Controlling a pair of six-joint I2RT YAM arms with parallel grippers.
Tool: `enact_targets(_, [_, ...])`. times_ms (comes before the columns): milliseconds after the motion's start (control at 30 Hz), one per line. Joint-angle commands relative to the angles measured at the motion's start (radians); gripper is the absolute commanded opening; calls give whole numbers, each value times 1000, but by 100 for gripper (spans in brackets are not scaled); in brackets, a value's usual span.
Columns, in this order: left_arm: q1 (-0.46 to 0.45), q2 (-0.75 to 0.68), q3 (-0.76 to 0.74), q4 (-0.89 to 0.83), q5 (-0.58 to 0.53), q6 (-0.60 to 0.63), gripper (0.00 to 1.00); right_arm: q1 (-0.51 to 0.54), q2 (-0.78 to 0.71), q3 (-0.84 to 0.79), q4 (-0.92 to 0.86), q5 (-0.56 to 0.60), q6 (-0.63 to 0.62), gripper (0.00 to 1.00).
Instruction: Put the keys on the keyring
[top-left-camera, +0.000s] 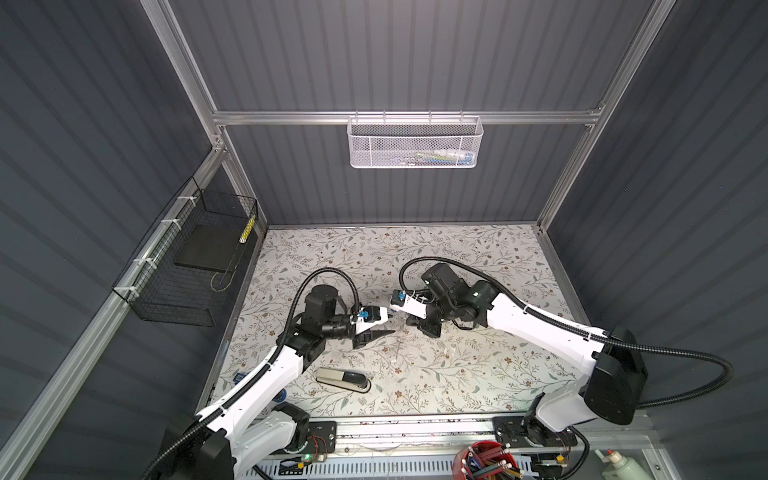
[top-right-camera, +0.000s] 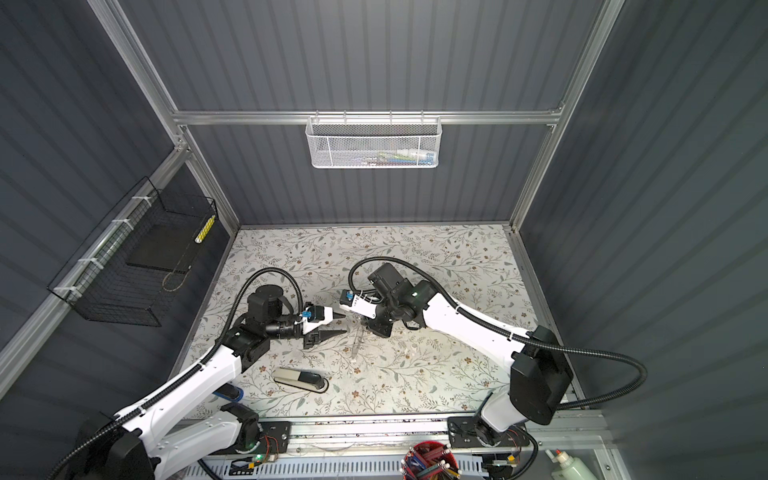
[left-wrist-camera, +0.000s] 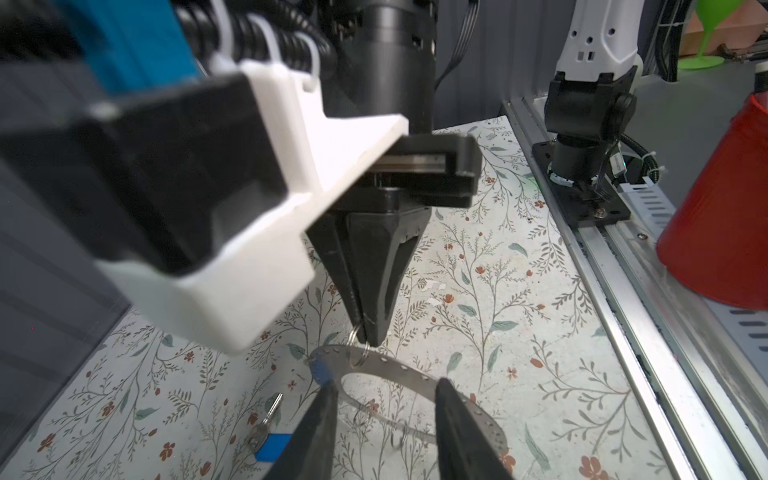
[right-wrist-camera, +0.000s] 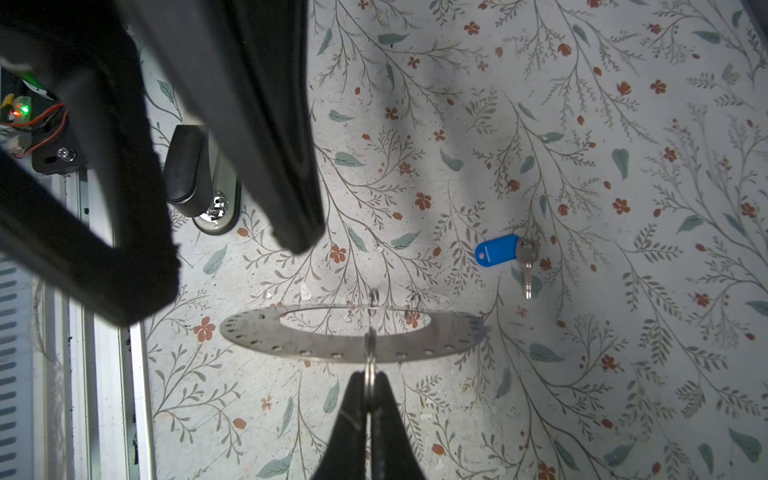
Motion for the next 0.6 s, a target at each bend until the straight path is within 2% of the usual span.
enact_targets(0, [-29, 29, 38, -16, -28, 44, 40, -2, -29, -15, 30, -33, -15, 7])
enact_targets(167, [-54, 56, 44, 24, -79, 34, 39, -2, -29, -21, 24, -32, -17, 6])
enact_targets(300, [-54, 50, 27, 75, -113, -5, 38, -2, -34, -29, 34, -78, -15, 7])
enact_targets(567, [-58, 52, 2, 123, -99, -60, 38, -2, -41, -40, 54, -96, -15, 7])
